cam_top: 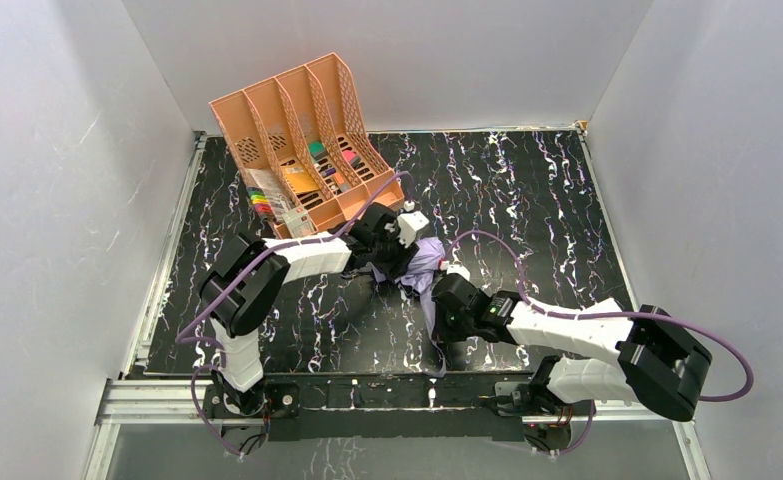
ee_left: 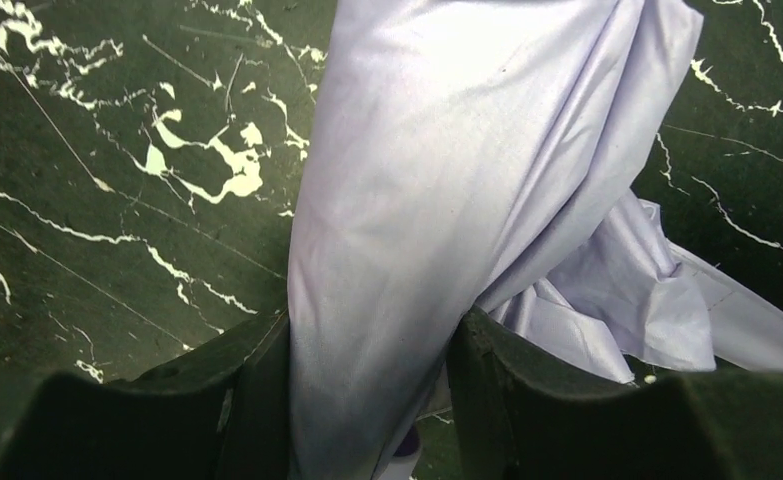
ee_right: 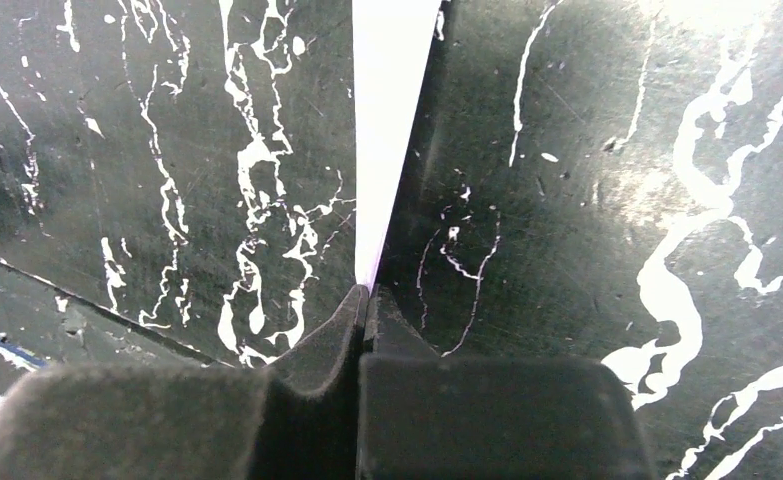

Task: Put away the umbrella

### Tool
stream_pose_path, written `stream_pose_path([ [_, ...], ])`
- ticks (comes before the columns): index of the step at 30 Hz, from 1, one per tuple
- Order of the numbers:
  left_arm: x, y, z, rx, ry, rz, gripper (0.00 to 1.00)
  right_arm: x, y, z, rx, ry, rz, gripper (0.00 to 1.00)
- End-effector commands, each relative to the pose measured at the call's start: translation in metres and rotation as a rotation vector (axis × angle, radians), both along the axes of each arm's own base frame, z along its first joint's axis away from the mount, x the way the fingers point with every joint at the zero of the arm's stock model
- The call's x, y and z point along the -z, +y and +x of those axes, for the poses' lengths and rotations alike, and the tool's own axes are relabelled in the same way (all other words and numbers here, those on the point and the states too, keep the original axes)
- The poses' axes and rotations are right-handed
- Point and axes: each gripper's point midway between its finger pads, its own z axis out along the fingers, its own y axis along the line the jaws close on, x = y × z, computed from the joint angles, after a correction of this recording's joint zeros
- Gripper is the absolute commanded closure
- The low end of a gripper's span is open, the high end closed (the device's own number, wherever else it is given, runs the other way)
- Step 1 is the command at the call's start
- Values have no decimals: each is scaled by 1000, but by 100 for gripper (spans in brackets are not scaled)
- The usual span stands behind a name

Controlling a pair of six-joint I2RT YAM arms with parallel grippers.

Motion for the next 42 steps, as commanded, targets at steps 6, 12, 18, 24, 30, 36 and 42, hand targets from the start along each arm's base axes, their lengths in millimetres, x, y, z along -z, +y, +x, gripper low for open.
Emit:
stream_pose_path([
  [6, 55, 54, 22, -61, -197, 272, 100, -3, -34, -13, -61, 124, -39, 55],
  [12, 60, 51, 20, 5, -225, 290, 100, -46, -48, 60, 11, -47, 71, 43],
  [18, 64, 44, 10, 116, -266, 325, 100, -90, -67, 149, 64, -296, 96, 38],
  [24, 70, 38, 4, 205, -350, 391, 100, -128, -64, 220, -10, -589, 161, 37],
  [30, 73, 29, -6, 316, -473, 432, 100, -147, -43, 258, -234, -656, 193, 26],
  [36, 74, 26, -15, 382, -550, 435, 100, -135, -33, 288, -427, -707, 128, 16],
  [42, 75, 18, -15, 417, -584, 455, 100, -134, -4, 283, -703, -706, 217, 4],
])
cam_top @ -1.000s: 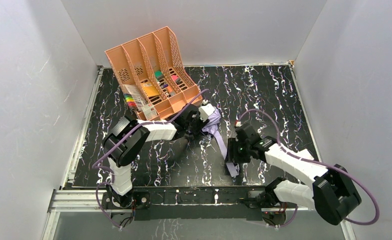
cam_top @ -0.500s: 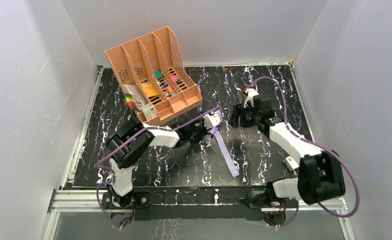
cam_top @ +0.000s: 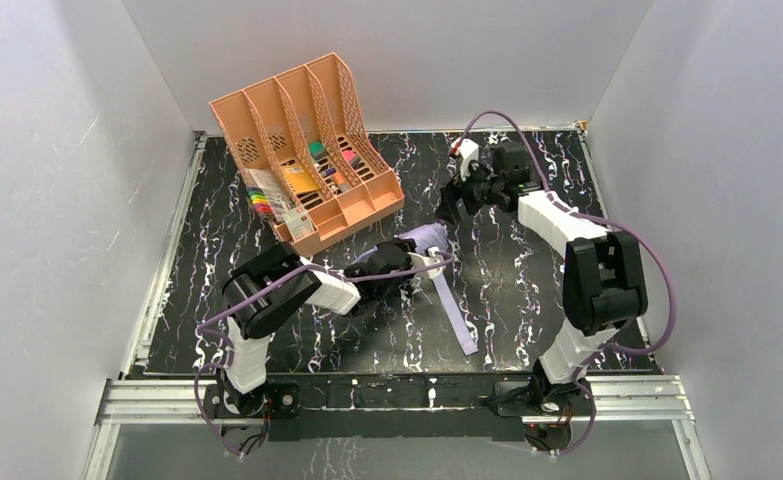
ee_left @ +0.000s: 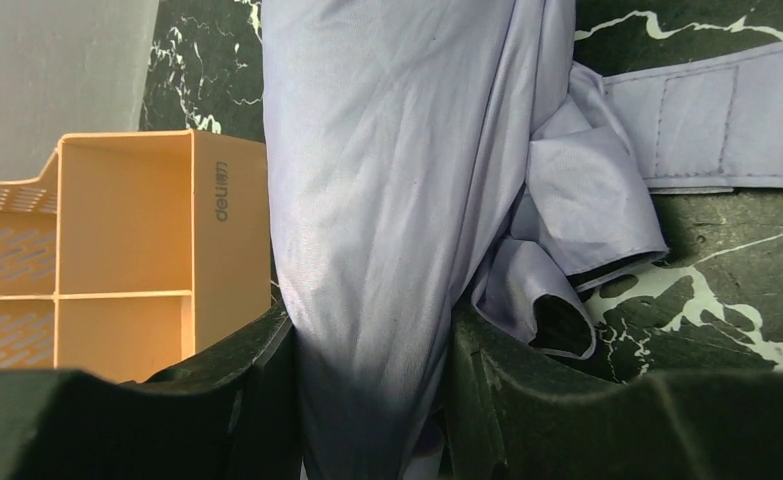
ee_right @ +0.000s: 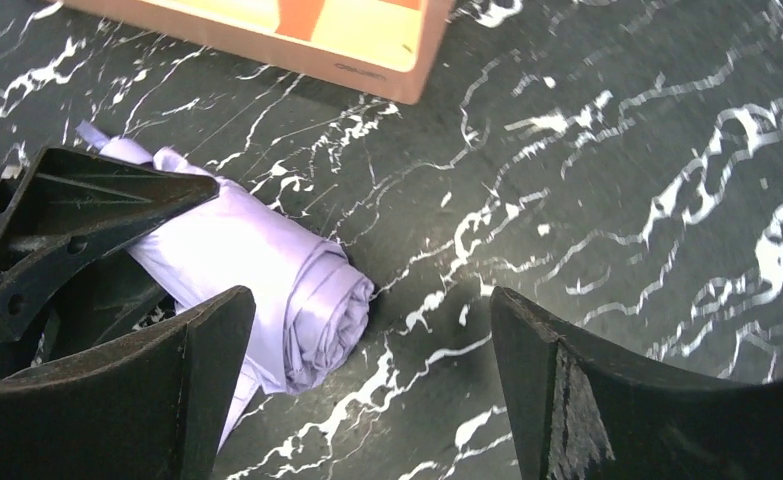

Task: Put away the umbrella

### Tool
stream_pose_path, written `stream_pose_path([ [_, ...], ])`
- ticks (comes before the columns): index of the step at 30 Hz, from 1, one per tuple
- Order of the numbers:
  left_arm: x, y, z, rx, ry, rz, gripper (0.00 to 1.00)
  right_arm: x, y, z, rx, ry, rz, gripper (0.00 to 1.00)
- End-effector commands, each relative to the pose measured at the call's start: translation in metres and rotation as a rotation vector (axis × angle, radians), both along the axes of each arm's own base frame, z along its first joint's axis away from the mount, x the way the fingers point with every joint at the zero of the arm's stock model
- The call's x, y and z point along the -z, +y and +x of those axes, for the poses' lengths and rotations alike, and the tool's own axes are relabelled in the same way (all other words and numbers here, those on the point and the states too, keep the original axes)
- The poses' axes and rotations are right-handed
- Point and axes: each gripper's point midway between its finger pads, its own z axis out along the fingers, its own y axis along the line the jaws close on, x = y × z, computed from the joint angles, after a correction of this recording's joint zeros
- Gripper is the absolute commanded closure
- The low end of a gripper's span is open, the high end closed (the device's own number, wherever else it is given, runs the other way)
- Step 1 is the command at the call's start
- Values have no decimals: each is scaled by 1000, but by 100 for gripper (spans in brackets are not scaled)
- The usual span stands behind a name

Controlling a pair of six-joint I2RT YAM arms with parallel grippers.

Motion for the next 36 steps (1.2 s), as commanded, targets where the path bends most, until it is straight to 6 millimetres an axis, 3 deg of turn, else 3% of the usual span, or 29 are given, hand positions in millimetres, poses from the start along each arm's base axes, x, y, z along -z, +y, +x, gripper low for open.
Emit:
stream_pose_path([
  [1, 85, 30, -46, 82, 192, 264, 100, -19, 25, -7, -276, -109, 7, 4],
  [5, 88, 27, -46, 94, 175, 287, 100, -2, 37, -20, -413, -77, -55, 3],
  [11, 90, 30, -46, 96, 164, 302, 100, 29, 40, -31, -525, 8, -159, 2],
  [16, 91, 29, -46, 103, 161, 311, 100, 47, 44, -27, -544, 28, -224, 2],
  [26, 87, 27, -46, 104, 159, 296, 100, 100, 27, -19, -516, 92, -383, 9],
  [31, 73, 20, -41, 79, 144, 240, 100, 119, 19, -14, -477, 115, -438, 23],
  [36, 38, 9, -30, 31, 104, 134, 97, 133, 12, -13, -445, 130, -474, 44],
])
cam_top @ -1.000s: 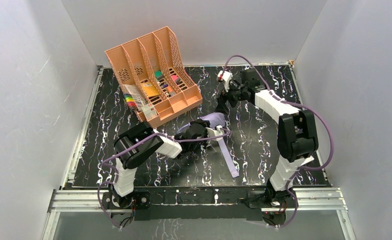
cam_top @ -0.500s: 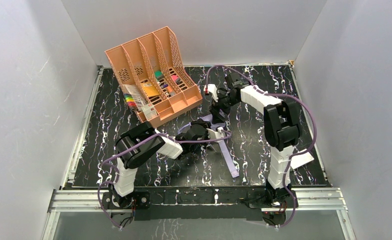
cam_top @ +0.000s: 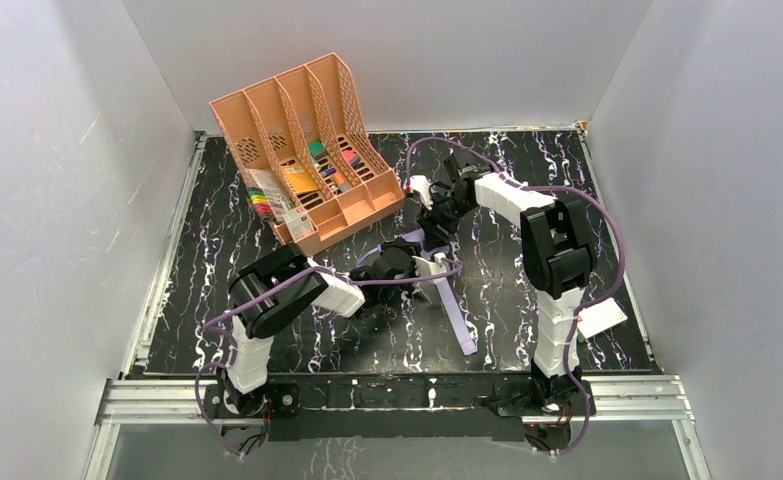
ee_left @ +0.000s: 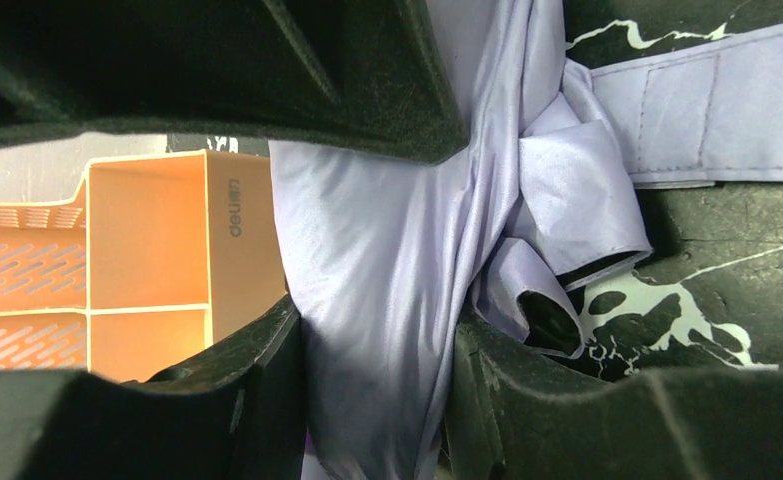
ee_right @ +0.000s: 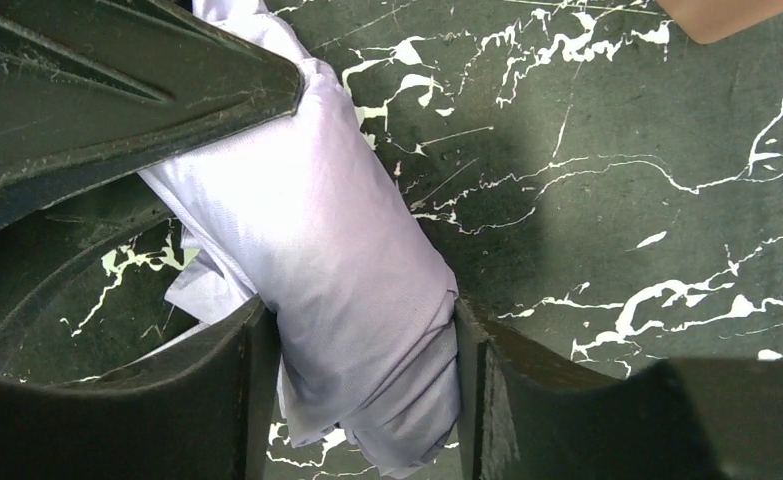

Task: Put away the umbrella

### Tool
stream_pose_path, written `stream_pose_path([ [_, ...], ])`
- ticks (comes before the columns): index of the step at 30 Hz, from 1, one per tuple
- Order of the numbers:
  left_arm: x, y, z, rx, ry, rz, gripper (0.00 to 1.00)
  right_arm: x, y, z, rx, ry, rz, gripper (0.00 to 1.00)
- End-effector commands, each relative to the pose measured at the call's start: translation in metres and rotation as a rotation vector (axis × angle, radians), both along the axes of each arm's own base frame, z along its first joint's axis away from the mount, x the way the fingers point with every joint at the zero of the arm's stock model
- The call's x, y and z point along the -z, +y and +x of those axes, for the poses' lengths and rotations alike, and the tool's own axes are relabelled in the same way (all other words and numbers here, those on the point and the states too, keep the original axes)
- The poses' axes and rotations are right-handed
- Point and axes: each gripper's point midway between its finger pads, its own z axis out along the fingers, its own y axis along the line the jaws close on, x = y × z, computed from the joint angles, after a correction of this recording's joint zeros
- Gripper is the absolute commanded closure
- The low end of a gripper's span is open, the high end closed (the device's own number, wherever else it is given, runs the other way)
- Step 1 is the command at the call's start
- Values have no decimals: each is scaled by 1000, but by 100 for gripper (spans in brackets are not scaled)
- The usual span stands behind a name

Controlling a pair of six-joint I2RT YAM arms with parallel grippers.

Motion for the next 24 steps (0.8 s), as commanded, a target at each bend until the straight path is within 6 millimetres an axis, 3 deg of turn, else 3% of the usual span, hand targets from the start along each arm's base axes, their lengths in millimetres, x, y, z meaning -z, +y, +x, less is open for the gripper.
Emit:
stream_pose_path([
  [1, 33, 16, -29, -8, 180, 49, 94, 42, -28, 26, 60, -89, -176, 49],
  [8, -35, 10, -35, -28, 177, -174, 62, 53, -40, 32, 99, -163, -219, 70],
  [12, -66, 25, -46, -88, 193, -297, 60, 56, -42, 33, 101, -232, -216, 80],
  [17, -102, 57, -66, -164, 217, -481, 55, 48, -43, 37, 93, -397, -173, 84],
  [21, -110, 75, -71, -178, 285, -562, 52, 46, -37, 30, 21, -535, -154, 85],
  [24, -113, 84, -62, -183, 357, -604, 51, 50, -34, 19, -48, -610, -145, 85],
])
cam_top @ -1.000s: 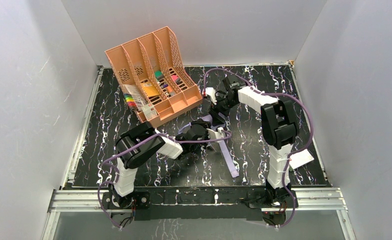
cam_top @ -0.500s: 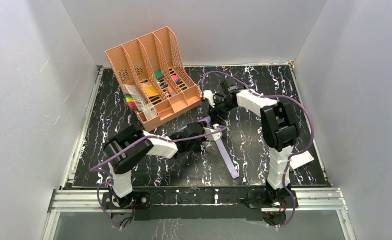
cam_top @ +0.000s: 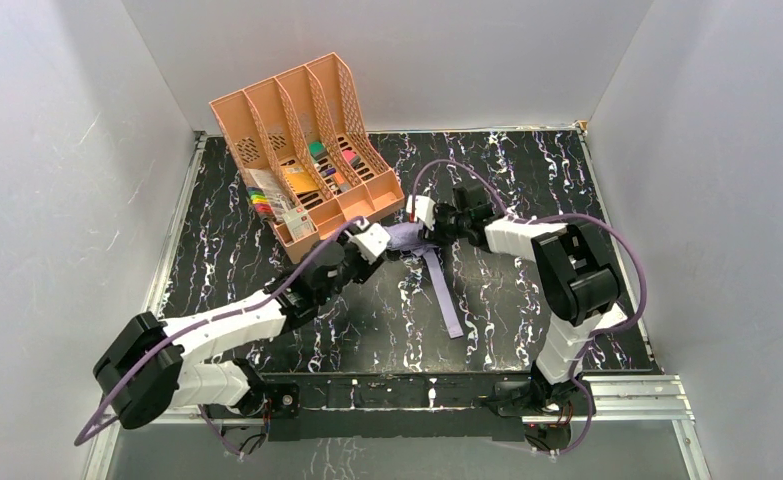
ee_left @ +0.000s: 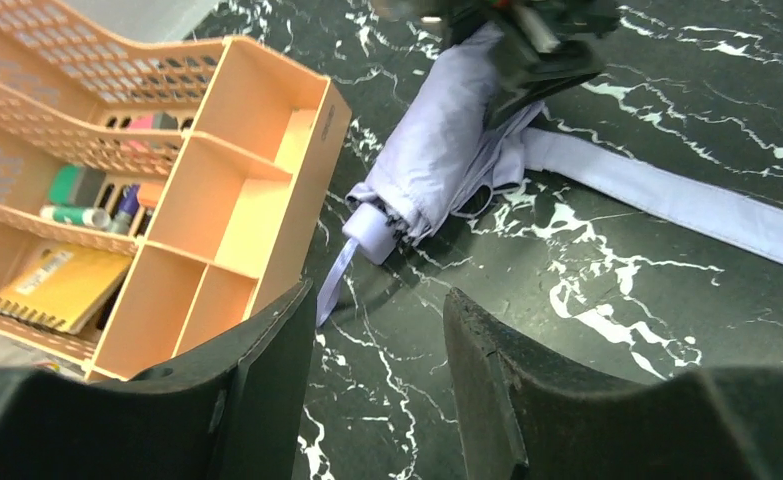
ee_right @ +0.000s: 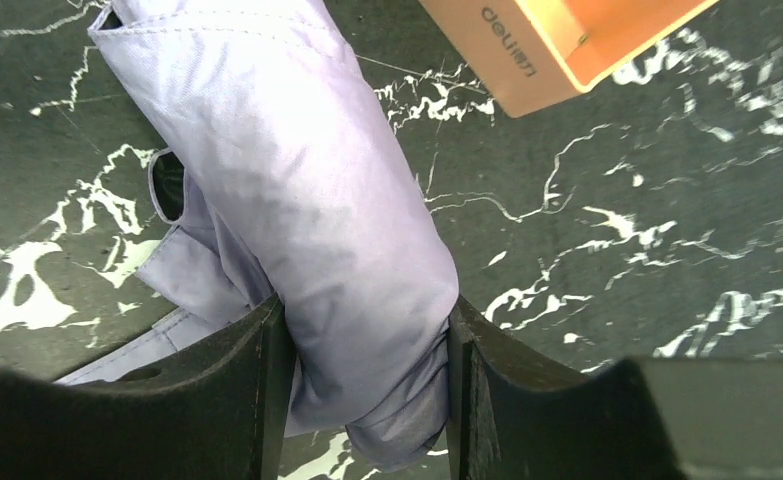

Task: Put away the umbrella

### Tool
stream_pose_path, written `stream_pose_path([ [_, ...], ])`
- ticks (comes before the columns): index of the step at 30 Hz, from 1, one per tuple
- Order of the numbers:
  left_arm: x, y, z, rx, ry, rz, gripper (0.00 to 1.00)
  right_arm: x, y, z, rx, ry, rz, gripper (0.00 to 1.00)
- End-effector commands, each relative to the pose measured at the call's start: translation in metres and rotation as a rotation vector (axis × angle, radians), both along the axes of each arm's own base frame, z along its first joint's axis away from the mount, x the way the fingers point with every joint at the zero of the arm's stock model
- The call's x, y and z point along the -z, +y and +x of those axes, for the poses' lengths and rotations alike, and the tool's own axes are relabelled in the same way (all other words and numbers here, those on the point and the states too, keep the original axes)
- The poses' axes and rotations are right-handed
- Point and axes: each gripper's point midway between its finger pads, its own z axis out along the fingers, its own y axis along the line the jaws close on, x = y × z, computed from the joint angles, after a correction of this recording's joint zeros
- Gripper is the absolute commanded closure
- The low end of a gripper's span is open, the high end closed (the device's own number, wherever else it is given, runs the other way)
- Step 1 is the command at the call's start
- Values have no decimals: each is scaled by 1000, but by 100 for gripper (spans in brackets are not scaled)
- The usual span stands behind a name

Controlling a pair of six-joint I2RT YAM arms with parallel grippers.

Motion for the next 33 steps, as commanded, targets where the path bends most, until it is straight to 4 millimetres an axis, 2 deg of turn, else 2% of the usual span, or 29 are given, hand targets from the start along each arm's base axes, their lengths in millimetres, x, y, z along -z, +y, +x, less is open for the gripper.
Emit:
stream_pose_path([
  [1, 12, 13, 6, 8, 160, -82, 51, 53, -34, -9, -13, -125, -213, 85],
  [6, 3, 2, 31, 88, 201, -117, 48, 57, -35, -22, -60, -203, -212, 83],
  [10, 3, -15, 54, 144, 275, -139, 45, 58, -37, -24, -50, -231, -213, 82],
  [13, 4, -31, 64, 210, 359, -166, 41, 60, -37, -27, -60, -252, -216, 82],
  [17, 25, -53, 64, 310, 522, -140, 35, 54, -39, -26, -74, -294, -231, 82],
  [19, 37, -58, 64, 337, 590, -115, 30, 52, -38, -29, -97, -319, -231, 82],
  [24, 60, -69, 58, 406, 707, -98, 27, 54, -39, -38, -120, -331, -227, 83],
  [33, 90, -77, 68, 436, 762, -65, 24, 54, -36, -41, -138, -343, -227, 84],
])
